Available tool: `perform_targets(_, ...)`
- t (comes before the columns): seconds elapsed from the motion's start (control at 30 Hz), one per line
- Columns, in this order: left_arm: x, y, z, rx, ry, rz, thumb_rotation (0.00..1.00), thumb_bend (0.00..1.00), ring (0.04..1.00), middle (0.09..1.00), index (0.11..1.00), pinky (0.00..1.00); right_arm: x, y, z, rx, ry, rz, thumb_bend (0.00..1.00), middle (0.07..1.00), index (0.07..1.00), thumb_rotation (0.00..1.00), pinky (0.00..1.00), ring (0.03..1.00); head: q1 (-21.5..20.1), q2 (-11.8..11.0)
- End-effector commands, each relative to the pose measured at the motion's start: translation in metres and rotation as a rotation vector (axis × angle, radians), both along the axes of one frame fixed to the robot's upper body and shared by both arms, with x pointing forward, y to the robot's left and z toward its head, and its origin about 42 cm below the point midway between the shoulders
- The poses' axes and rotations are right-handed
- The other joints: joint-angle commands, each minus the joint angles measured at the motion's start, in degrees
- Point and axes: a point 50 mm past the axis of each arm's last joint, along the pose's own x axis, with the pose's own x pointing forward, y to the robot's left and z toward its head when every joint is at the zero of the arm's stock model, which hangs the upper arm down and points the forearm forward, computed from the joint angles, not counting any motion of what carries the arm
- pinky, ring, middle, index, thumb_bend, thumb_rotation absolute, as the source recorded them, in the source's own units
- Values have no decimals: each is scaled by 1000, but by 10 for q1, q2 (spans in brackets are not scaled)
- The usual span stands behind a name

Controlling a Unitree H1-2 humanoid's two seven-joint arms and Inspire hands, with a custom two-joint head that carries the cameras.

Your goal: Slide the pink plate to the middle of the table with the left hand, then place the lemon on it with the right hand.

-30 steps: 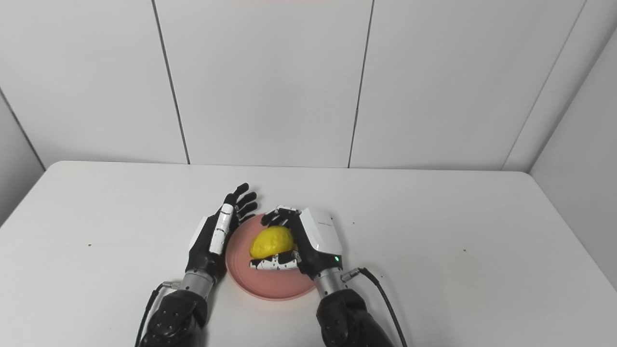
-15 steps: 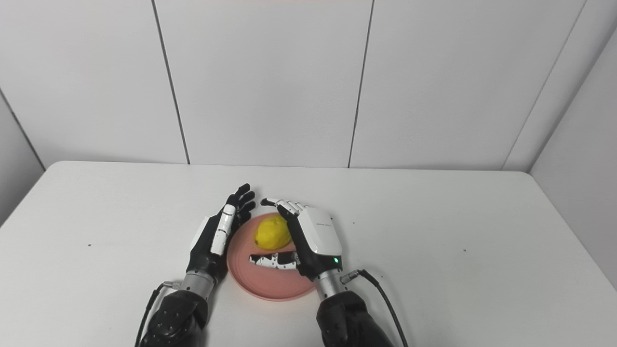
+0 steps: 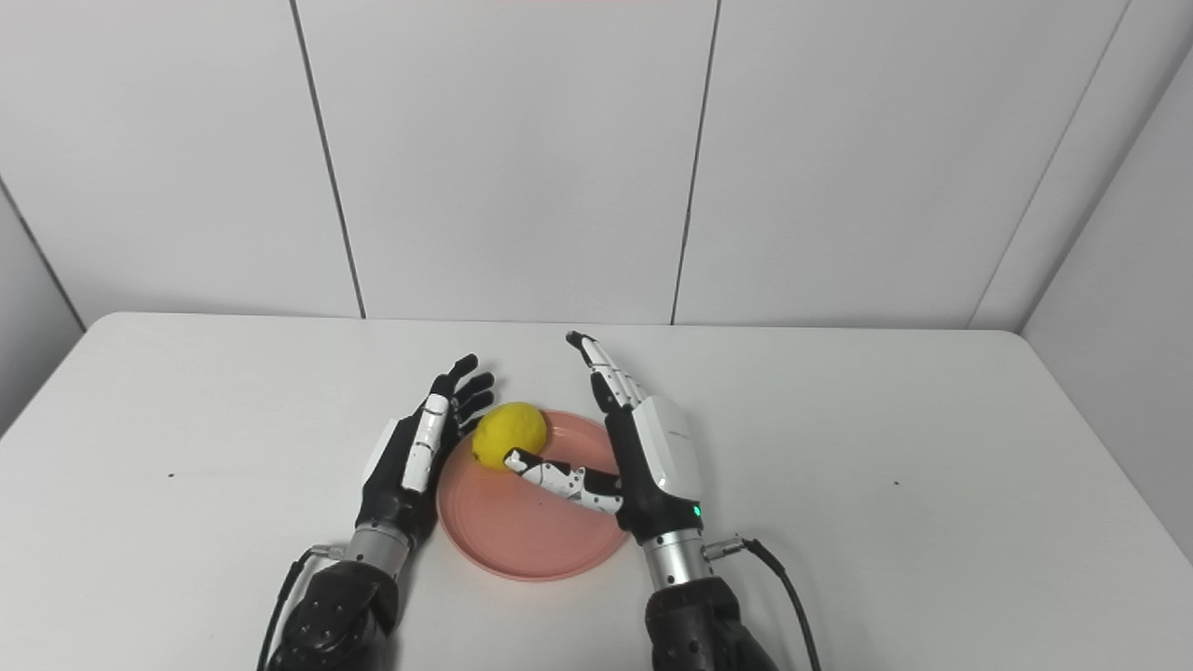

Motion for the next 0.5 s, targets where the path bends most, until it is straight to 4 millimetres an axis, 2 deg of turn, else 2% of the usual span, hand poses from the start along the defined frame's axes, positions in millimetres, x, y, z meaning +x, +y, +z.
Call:
perform_targets(0.0,1,4,7,-9,-36,6,1000,682,895,891,898,851,4,-3,23,79,-95,3,642,906,899,794,842,891,0,0)
perform_targets(0.13,0,7,7,-11,-29,12,1000,688,895,891,896,853,7,-17,22,134,-48,-30,635,912,916,870,839,895,-1,-1)
perform_targets(0.3,-2,13,8,-6,-29,15,1000,695,908,906,906,872,11,-34,17,233,39,-50,615,900,917,834,838,884,-4,-3)
perform_targets(0.47,-3,19,7,4,-38,17,1000,683,910,909,908,879,12,-41,9,272,89,-55,635,904,928,917,831,886,-5,-3)
